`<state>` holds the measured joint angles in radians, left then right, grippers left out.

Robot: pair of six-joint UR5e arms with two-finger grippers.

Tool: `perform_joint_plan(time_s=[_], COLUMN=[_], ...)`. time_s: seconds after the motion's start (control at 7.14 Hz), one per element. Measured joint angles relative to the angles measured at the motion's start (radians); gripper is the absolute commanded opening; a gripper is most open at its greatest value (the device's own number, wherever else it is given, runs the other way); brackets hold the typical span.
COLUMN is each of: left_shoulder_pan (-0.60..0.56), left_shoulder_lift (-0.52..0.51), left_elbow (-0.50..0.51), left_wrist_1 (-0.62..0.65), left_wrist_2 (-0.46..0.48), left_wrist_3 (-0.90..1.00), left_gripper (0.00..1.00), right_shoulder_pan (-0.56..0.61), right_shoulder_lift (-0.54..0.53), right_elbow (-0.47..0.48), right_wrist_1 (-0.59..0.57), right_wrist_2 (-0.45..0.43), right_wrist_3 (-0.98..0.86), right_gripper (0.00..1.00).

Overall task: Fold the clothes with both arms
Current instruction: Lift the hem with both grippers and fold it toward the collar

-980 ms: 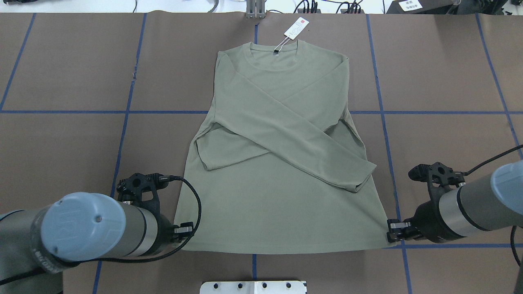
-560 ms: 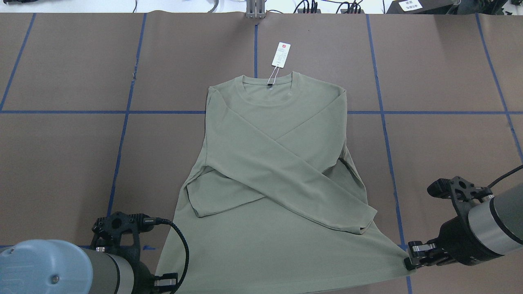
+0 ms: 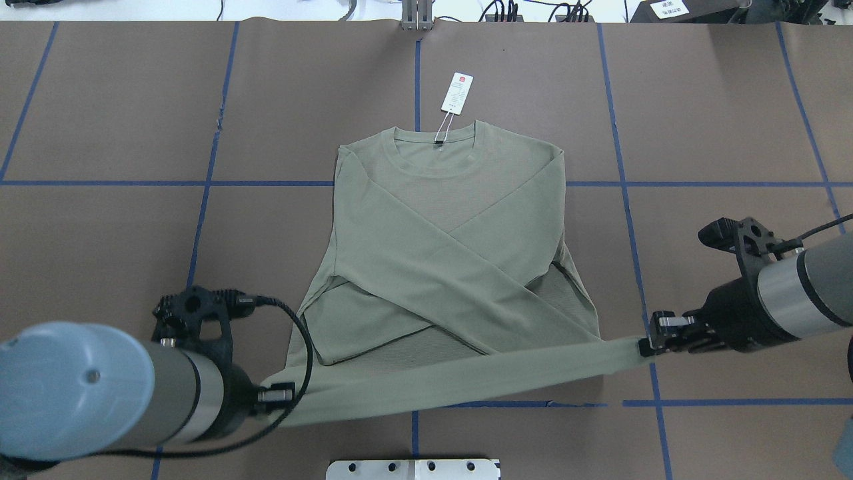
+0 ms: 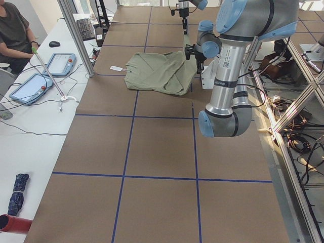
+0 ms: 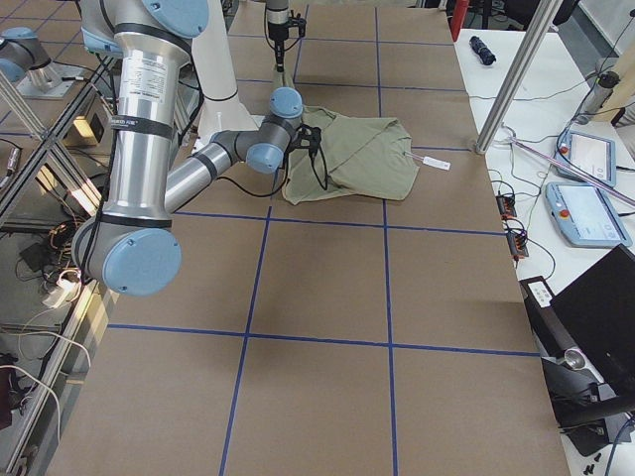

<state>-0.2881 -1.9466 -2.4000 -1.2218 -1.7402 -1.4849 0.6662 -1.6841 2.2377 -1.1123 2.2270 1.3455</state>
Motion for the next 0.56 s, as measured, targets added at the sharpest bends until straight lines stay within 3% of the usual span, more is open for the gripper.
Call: perform_joint_plan(time_s=[0.28,0.56], left_shoulder_pan=[-0.16,-0.241], left_shoulder_lift=[-0.043,-0.077], left_elbow=[0.088,0.256], left_wrist_1=[-0.022,-0.178], left_wrist_2=[-0.002,-0.002], left_wrist_3=[0.092,0.119], left_gripper=[0.0,0.0], right_shoulder_pan=[0.125,0.215], right_shoulder_lift=[0.107,0.254], right_elbow=[-0.106,-0.252], right_wrist_1=[0.003,0.0], right_wrist_2=[-0.013,-0.047], right_wrist_3=[-0.035,-0.068], right_gripper=[0.0,0.0])
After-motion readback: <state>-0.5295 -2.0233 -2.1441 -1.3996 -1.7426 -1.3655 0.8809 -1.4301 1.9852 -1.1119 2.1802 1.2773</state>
